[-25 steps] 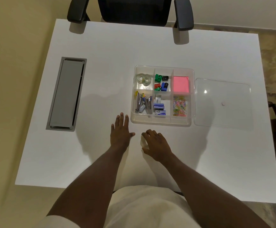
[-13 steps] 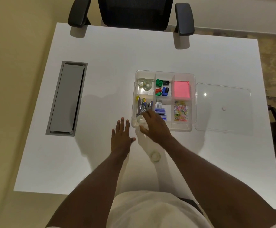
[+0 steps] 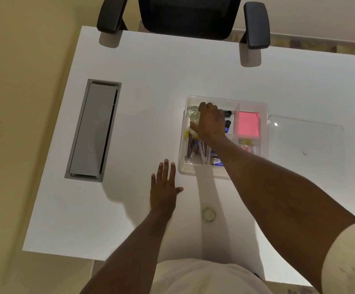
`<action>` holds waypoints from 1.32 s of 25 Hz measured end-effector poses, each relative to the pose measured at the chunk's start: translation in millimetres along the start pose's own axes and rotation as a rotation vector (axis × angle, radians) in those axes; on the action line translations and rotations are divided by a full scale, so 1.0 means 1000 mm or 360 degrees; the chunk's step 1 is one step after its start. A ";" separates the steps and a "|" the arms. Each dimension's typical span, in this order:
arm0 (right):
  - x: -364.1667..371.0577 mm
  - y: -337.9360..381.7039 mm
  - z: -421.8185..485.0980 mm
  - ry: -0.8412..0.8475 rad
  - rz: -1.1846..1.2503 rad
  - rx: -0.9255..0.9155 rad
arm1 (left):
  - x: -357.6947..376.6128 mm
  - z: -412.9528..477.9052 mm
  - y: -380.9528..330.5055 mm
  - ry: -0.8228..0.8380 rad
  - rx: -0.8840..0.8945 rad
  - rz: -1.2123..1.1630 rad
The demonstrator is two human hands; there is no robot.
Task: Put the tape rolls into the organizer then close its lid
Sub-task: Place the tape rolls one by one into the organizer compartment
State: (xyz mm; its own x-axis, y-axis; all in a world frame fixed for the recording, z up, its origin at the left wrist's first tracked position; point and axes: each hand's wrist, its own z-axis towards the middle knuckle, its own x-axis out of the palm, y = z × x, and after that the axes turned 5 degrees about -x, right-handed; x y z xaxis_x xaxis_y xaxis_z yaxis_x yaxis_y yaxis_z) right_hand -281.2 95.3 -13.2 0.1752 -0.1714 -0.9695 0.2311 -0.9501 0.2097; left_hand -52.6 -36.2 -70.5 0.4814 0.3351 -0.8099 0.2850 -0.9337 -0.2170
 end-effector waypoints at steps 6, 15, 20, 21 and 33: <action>0.023 0.015 0.025 0.0178 -0.0140 0.0168 | 0.005 0.004 0.000 -0.0005 -0.0021 0.0015; 0.017 0.014 0.020 0.0094 -0.0179 0.0125 | 0.006 0.005 -0.001 0.0022 -0.0039 0.0025; 0.006 0.007 -0.027 -0.0174 -0.0085 -0.0092 | -0.002 0.002 -0.004 0.0040 -0.0054 0.0008; 0.007 0.005 -0.040 -0.0202 -0.0041 -0.0172 | -0.003 0.002 -0.005 0.0037 -0.0052 0.0014; 0.034 -0.019 -0.188 0.0114 0.0107 -0.0803 | -0.016 -0.007 -0.008 0.0041 -0.0029 0.0000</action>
State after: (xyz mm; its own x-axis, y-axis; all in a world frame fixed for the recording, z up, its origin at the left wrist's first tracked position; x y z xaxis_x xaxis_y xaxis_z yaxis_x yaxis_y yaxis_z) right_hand -99.5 156.2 -25.8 0.2667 -0.1928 -0.9443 0.6472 -0.6902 0.3237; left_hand -56.9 -32.8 -52.2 0.5022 0.3388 -0.7957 0.3002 -0.9311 -0.2070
